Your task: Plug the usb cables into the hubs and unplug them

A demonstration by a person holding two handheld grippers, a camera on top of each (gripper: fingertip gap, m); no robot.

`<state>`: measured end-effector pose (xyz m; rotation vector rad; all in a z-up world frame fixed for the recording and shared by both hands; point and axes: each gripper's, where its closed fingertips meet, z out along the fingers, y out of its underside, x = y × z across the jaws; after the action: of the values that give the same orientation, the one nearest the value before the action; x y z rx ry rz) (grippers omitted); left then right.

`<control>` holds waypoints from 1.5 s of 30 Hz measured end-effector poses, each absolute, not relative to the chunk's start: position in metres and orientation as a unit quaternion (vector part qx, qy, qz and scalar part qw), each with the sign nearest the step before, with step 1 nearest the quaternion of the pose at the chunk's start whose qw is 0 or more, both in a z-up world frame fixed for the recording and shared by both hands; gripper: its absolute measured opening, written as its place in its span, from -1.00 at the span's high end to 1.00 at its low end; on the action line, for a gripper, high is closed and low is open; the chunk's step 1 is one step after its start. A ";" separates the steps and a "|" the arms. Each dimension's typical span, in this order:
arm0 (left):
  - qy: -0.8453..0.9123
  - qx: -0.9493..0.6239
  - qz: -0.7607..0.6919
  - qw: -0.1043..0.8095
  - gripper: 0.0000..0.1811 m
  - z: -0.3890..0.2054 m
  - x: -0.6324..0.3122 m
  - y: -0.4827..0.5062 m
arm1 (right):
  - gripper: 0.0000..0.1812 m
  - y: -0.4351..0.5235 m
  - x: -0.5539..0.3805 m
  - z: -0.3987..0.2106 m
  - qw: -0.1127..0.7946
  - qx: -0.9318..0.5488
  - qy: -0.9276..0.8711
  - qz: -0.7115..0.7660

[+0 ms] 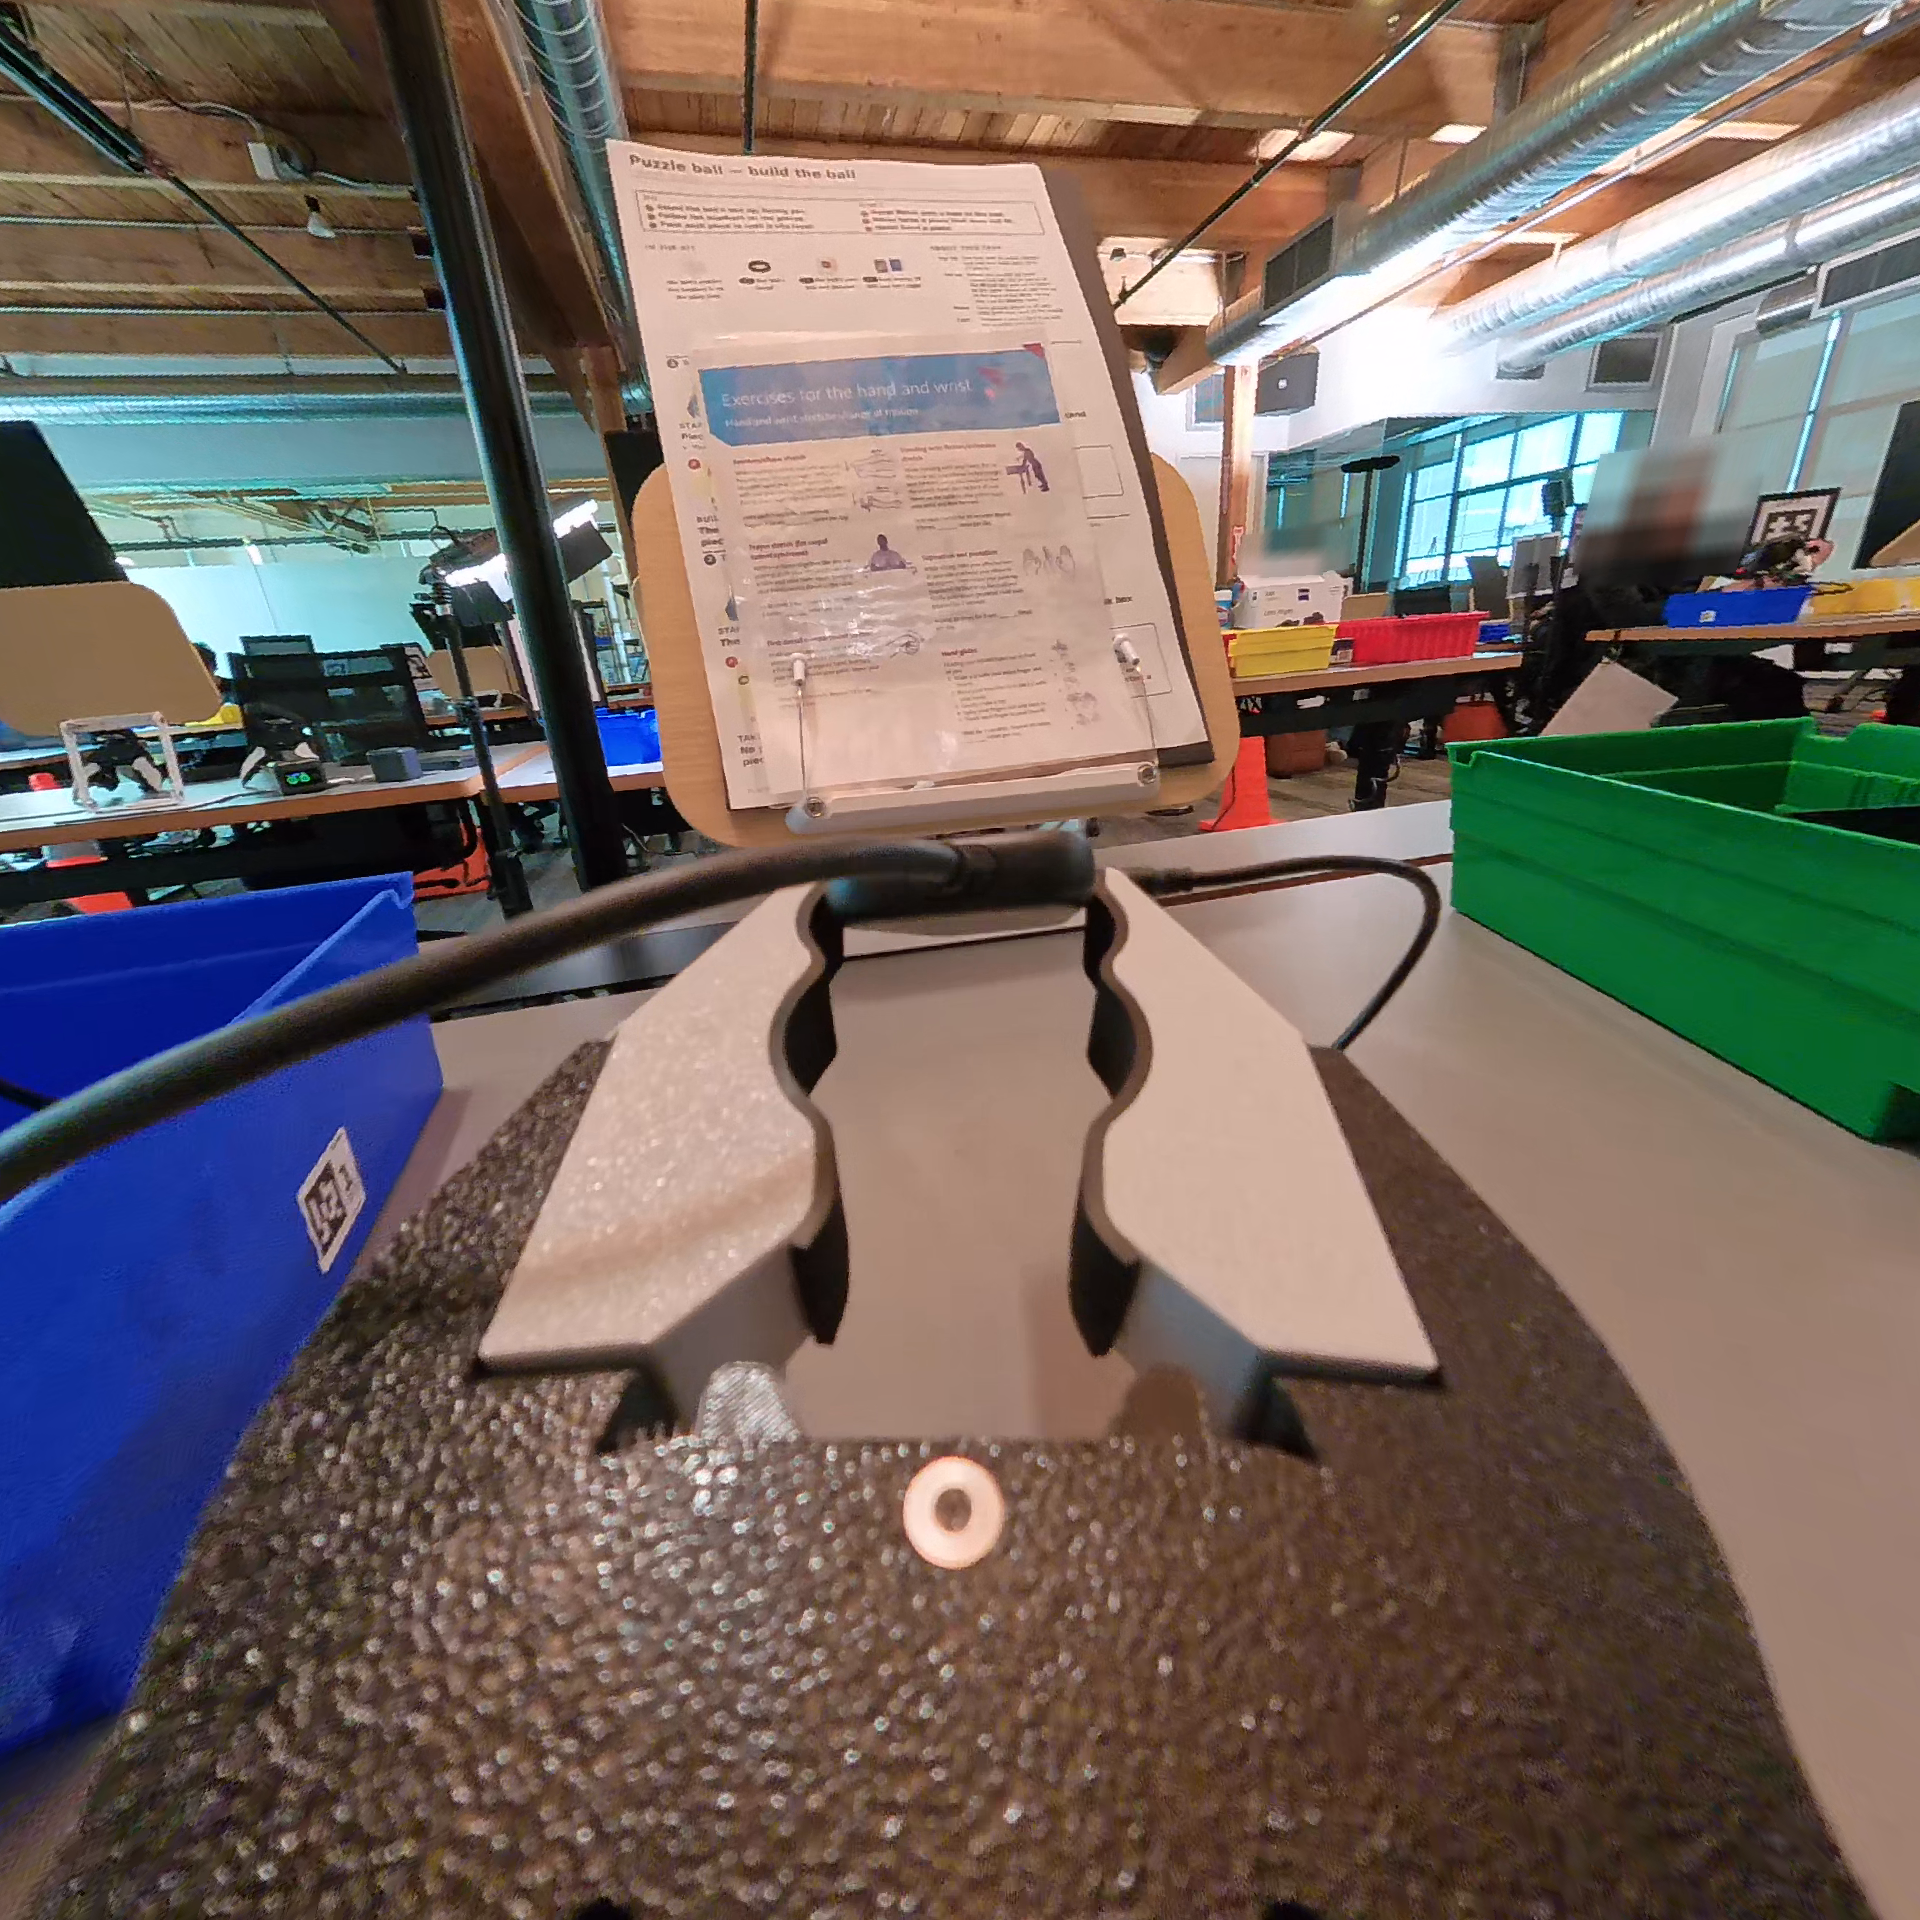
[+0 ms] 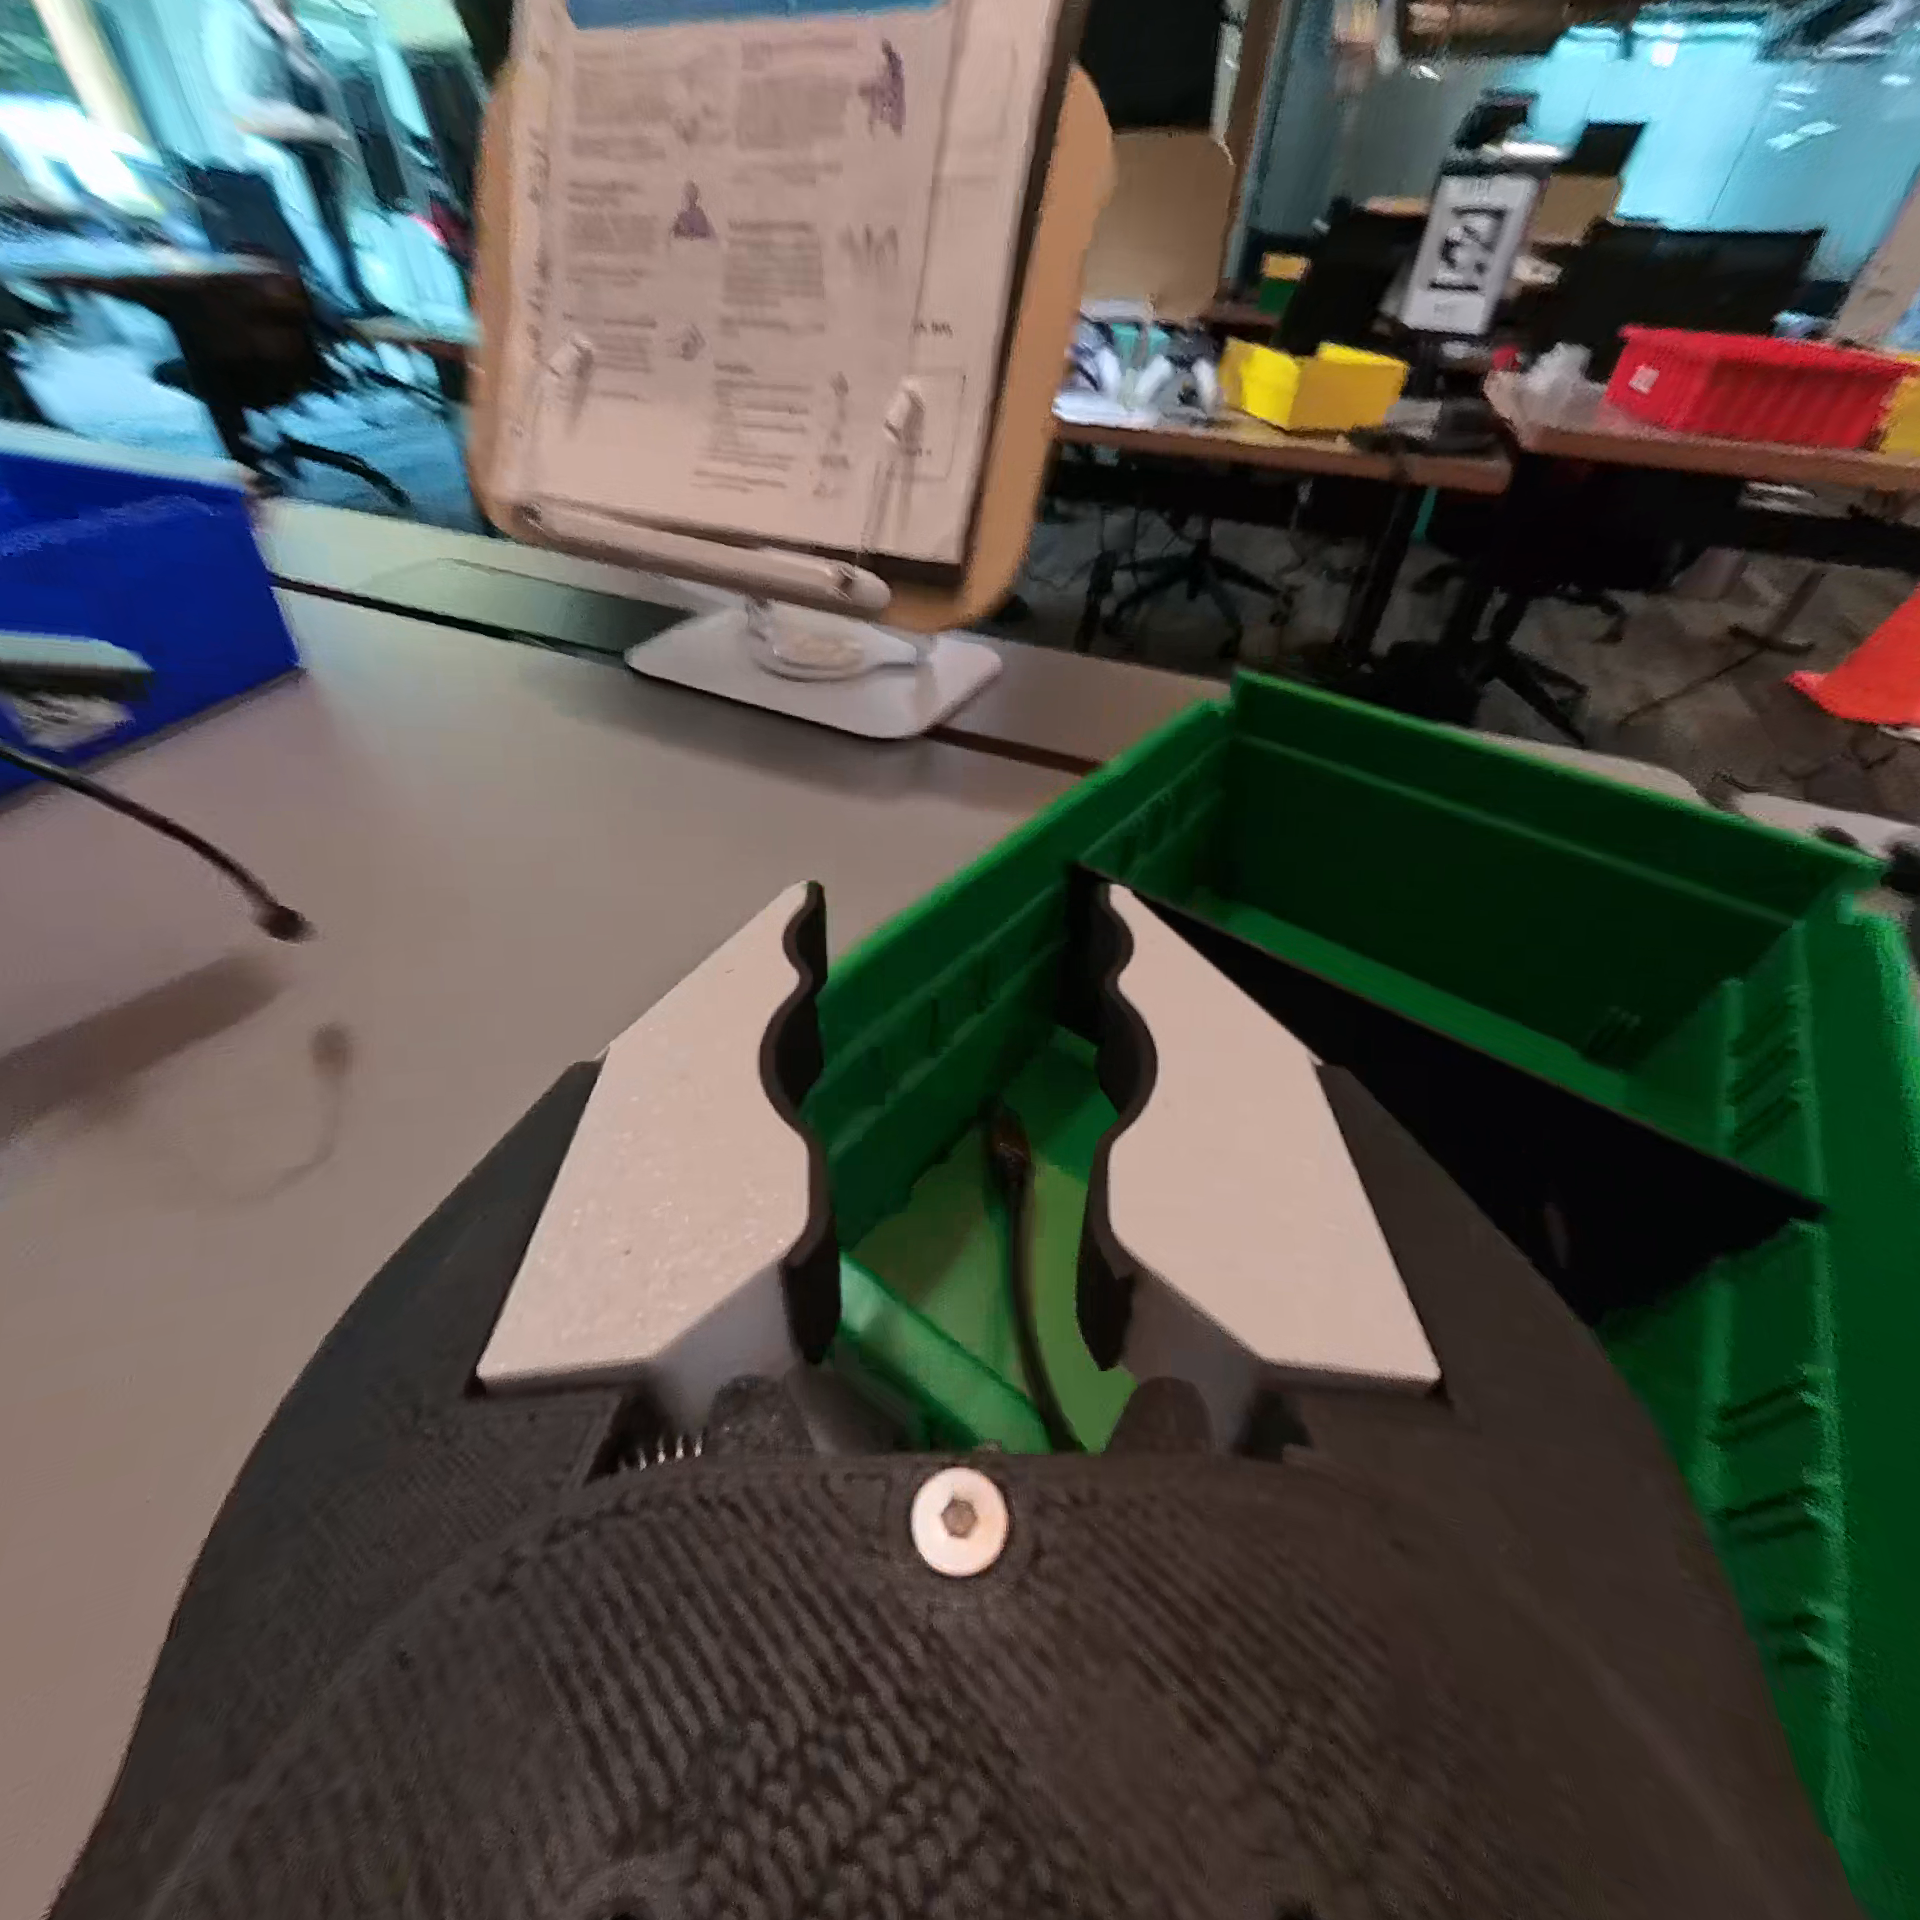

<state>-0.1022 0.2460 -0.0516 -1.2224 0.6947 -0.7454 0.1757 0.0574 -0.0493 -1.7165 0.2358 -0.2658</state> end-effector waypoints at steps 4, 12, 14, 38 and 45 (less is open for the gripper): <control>0.335 -0.537 -0.350 0.690 0.51 -0.051 -0.095 0.236 | 0.41 0.085 0.097 -0.015 0.700 -0.713 0.016 0.021; 0.390 -0.500 -0.352 0.688 0.51 -0.048 -0.080 0.210 | 0.17 0.159 -0.042 -0.044 0.678 -0.706 -0.046 0.199; 0.398 -0.491 -0.360 0.686 0.51 -0.047 -0.078 0.204 | 0.05 0.162 -0.043 -0.051 0.667 -0.711 -0.034 0.217; 0.537 -0.344 -0.478 0.604 0.51 -0.055 -0.057 0.121 | 0.76 0.135 -0.012 -0.060 0.526 -0.596 0.110 0.597; 0.524 -0.342 -0.462 0.629 0.47 -0.051 -0.057 0.122 | 0.81 0.136 -0.020 -0.056 0.532 -0.601 0.094 0.589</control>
<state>-0.0568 0.1221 -0.0510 -0.7833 1.2000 -1.0575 -0.0197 0.1358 -0.0557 -1.4342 0.2237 1.4052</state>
